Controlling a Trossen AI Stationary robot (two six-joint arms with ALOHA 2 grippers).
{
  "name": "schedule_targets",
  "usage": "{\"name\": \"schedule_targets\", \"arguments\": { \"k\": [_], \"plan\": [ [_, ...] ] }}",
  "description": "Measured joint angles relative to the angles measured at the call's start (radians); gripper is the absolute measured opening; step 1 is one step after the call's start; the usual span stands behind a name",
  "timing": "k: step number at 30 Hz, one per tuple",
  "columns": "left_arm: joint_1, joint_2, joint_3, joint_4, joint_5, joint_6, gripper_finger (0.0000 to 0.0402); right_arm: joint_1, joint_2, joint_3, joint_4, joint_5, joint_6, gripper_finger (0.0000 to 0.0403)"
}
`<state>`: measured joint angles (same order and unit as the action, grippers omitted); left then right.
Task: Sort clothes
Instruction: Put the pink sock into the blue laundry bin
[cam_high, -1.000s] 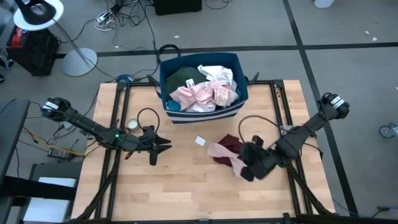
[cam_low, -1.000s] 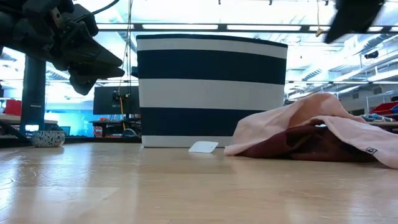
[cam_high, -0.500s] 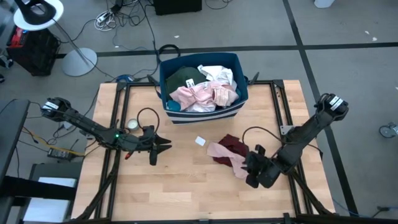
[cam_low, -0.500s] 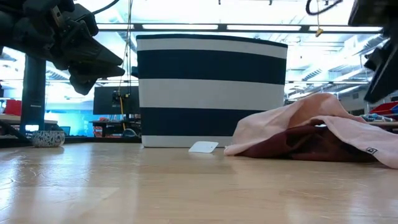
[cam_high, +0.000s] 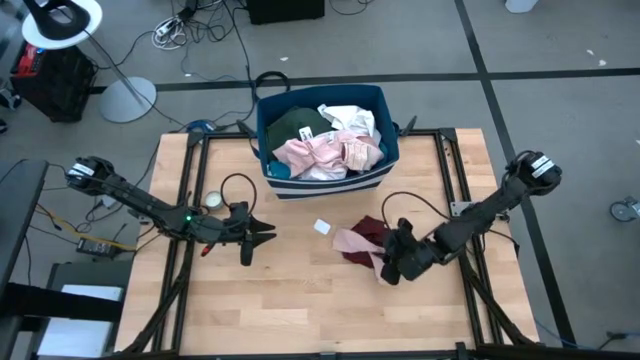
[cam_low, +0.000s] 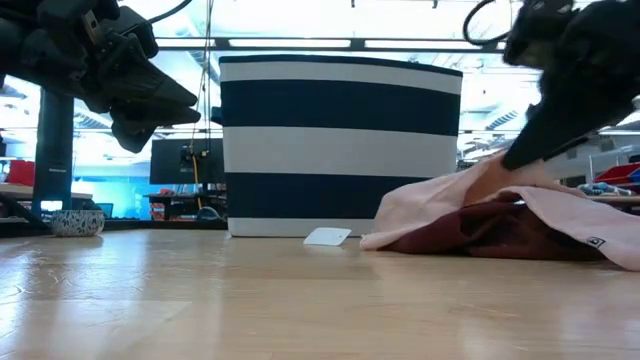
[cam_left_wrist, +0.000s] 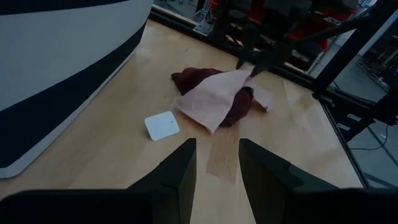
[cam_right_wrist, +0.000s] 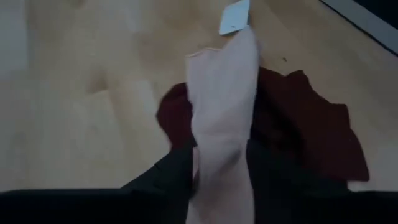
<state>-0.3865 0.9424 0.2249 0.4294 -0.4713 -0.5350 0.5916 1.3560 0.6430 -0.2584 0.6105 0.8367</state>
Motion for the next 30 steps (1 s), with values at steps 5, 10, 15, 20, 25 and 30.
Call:
{"name": "schedule_targets", "arguments": {
  "k": [5,10,15,20,25,30],
  "plan": [
    [0.000,0.000,0.000,0.000,0.000,0.000,0.0127,-0.094,0.000,0.000,0.010,-0.049,-0.093,0.0038],
    [0.000,0.000,0.000,0.000,0.000,-0.001,0.0127,-0.162,0.000,0.055,0.070,-0.042,-0.267,0.0008],
    [0.000,0.000,0.000,0.000,0.000,-0.001,0.0127,-0.206,-0.002,0.223,0.052,-0.055,-0.471,0.0004],
    [0.000,0.000,0.000,0.000,0.000,-0.001,0.0127,-0.254,-0.002,0.429,-0.014,-0.067,-0.620,0.0003],
    [0.000,0.000,0.000,0.000,0.000,-0.001,0.0127,-0.331,-0.002,0.613,-0.038,-0.122,-0.808,0.0002],
    [0.000,0.000,0.000,0.000,0.000,-0.001,0.0127,-0.448,-0.002,0.764,-0.035,-0.143,-0.954,0.0002]
  ]
}}
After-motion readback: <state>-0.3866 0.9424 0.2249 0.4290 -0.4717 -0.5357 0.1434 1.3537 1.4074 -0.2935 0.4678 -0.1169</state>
